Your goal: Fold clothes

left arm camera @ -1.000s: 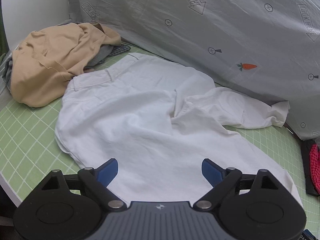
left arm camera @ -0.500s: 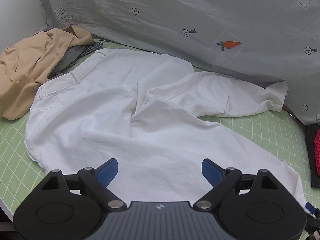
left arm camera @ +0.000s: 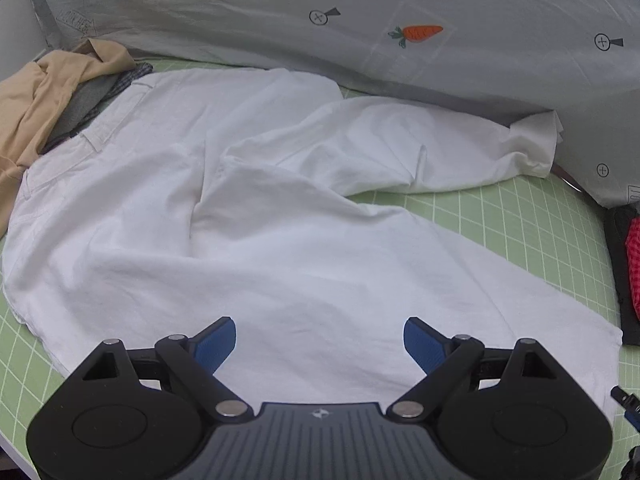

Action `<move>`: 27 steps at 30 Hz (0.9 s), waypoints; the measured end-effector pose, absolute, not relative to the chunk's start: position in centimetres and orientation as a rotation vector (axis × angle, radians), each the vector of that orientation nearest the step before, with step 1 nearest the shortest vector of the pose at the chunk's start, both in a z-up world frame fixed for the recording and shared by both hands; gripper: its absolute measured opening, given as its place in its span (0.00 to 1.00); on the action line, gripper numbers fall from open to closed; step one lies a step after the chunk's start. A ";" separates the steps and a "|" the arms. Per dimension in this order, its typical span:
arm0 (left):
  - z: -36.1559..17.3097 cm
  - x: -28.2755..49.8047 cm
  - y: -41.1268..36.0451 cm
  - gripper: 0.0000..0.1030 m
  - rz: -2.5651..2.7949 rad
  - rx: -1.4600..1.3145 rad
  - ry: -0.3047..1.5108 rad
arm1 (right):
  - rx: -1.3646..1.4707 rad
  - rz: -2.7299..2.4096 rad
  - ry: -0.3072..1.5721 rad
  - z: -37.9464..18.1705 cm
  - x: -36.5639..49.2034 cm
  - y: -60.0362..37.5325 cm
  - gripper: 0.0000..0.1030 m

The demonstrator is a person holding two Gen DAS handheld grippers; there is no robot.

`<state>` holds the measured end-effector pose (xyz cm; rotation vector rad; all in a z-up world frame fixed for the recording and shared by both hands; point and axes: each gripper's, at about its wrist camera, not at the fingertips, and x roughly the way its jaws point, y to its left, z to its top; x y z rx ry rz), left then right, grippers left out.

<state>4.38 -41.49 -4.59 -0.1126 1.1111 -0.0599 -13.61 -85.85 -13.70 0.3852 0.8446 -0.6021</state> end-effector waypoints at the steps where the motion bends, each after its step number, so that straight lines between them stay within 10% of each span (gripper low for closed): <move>1: -4.6 4.3 -41.5 0.88 -0.068 -0.117 1.113 | 0.383 -0.614 0.859 -14.2 -13.9 -85.2 0.80; 5: -3.8 3.8 -41.5 0.88 -0.088 -0.093 1.090 | 0.421 -0.659 0.871 -15.2 -15.3 -84.3 0.78; 11: -2.5 3.6 -40.3 0.88 -0.076 -0.122 1.053 | 0.366 -0.631 0.893 -15.2 -16.7 -84.0 0.14; 15: -2.1 3.0 -38.6 0.88 -0.061 -0.166 1.028 | 0.255 -0.635 0.918 -14.7 -17.6 -84.6 0.05; 22: -1.6 0.8 -33.9 0.88 0.010 -0.241 0.983 | 0.201 -0.787 0.969 -14.8 -20.1 -87.6 0.14; 27: -2.4 -1.3 -29.3 0.88 0.095 -0.303 1.008 | 0.248 -0.802 0.909 -13.1 -21.7 -83.8 0.74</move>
